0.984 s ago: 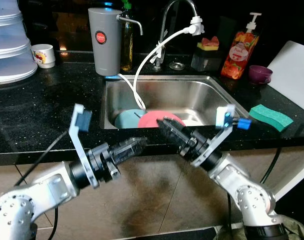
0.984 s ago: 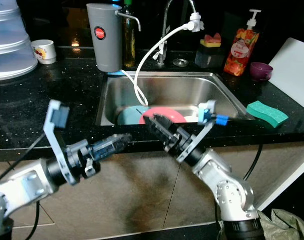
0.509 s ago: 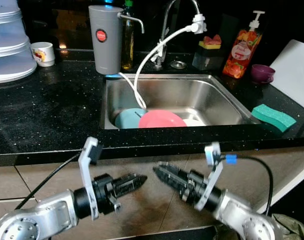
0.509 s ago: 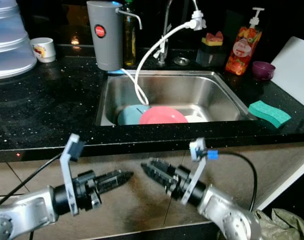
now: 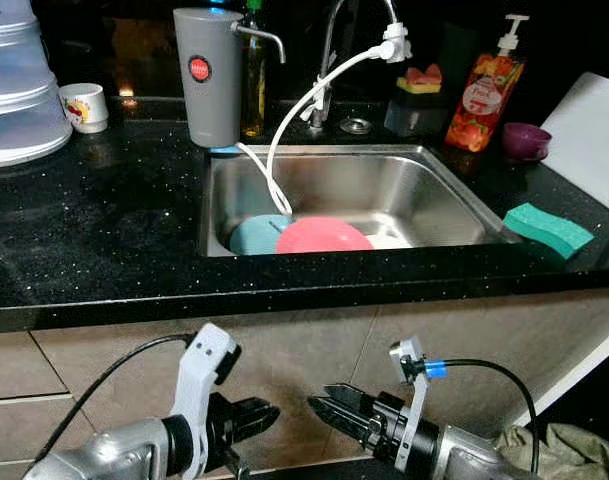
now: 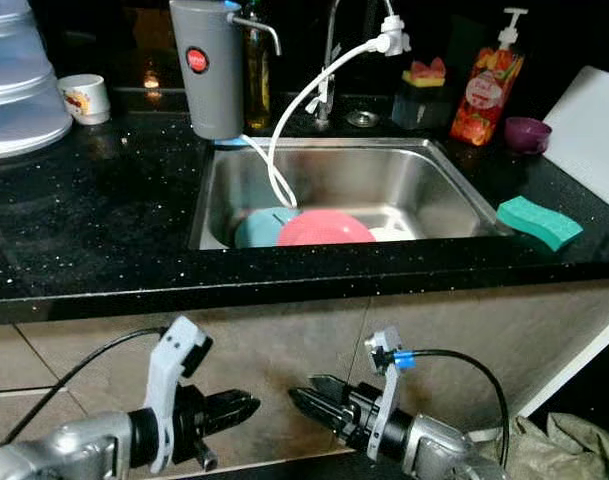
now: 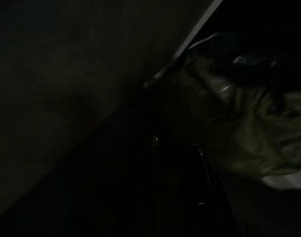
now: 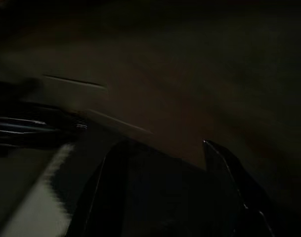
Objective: Kitchen organization
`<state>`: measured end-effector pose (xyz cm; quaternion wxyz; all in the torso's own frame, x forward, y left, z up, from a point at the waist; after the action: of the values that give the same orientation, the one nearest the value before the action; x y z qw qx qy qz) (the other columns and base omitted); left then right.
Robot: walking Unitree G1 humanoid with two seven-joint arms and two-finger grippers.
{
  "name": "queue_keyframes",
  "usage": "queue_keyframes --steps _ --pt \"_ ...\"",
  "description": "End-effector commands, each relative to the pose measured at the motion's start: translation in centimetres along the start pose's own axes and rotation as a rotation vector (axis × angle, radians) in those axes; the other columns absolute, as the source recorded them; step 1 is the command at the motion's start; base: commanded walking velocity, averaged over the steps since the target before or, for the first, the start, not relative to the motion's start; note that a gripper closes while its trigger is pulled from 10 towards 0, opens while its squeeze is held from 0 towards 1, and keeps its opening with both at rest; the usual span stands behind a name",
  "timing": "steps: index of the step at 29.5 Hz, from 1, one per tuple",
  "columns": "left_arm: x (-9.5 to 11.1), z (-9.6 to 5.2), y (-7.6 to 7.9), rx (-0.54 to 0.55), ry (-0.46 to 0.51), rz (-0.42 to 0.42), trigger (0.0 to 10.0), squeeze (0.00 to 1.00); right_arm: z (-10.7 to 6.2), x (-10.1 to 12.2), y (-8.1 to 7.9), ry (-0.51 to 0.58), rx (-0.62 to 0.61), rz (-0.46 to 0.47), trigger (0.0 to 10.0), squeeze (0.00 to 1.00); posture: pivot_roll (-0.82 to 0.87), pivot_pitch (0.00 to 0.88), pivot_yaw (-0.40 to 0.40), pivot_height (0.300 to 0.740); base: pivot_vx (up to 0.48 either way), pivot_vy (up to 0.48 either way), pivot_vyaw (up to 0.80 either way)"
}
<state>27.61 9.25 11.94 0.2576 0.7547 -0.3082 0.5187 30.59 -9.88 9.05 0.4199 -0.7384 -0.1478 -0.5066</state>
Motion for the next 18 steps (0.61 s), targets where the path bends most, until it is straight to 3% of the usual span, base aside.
queue_keyframes --steps 1,6,8,11,18 --pt "-1.6 0.1 -0.8 0.053 -0.051 0.034 10.0 0.0 -0.3 -1.3 1.3 -0.026 -0.077 -0.03 10.0 0.0 0.12 0.203 -0.081 0.74 0.0 0.0 0.0" --pt "-2.7 0.5 -2.0 0.115 -0.079 0.027 10.0 0.0 -0.5 -2.0 2.6 -0.031 -0.152 -0.046 10.0 0.0 0.11 0.202 -0.076 0.74 0.0 0.0 0.0" --pt "-3.5 0.9 -2.9 0.16 -0.093 0.004 10.0 0.0 -0.7 -2.6 3.9 -0.035 -0.229 -0.065 10.0 0.0 0.11 0.2 -0.073 0.74 0.0 0.0 0.0" --pt "-4.1 1.7 -3.6 0.2 -0.096 0.036 10.0 0.0 -1.1 -3.3 5.6 -0.024 -0.33 -0.074 10.0 0.0 0.1 0.2 -0.07 0.74 0.0 0.0 0.0" --pt "-4.6 2.5 -4.0 0.227 -0.103 0.055 10.0 0.0 -1.4 -3.5 6.5 -0.007 -0.379 -0.076 10.0 0.0 0.1 0.196 -0.073 0.74 0.0 0.0 0.0"
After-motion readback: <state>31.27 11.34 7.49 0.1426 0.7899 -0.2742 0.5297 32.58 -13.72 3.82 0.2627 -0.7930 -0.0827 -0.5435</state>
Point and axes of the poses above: a point about 5 cm out from each wrist's last joint towards the gripper, its own z axis pointing out of the wrist towards the gripper, its own x axis along the axis of the wrist's last joint, y = z × x, the point moved 6 cm from there along z, pointing out of the wrist towards the gripper, and after that the axes turned 6 degrees about z, right-handed, at the moved point
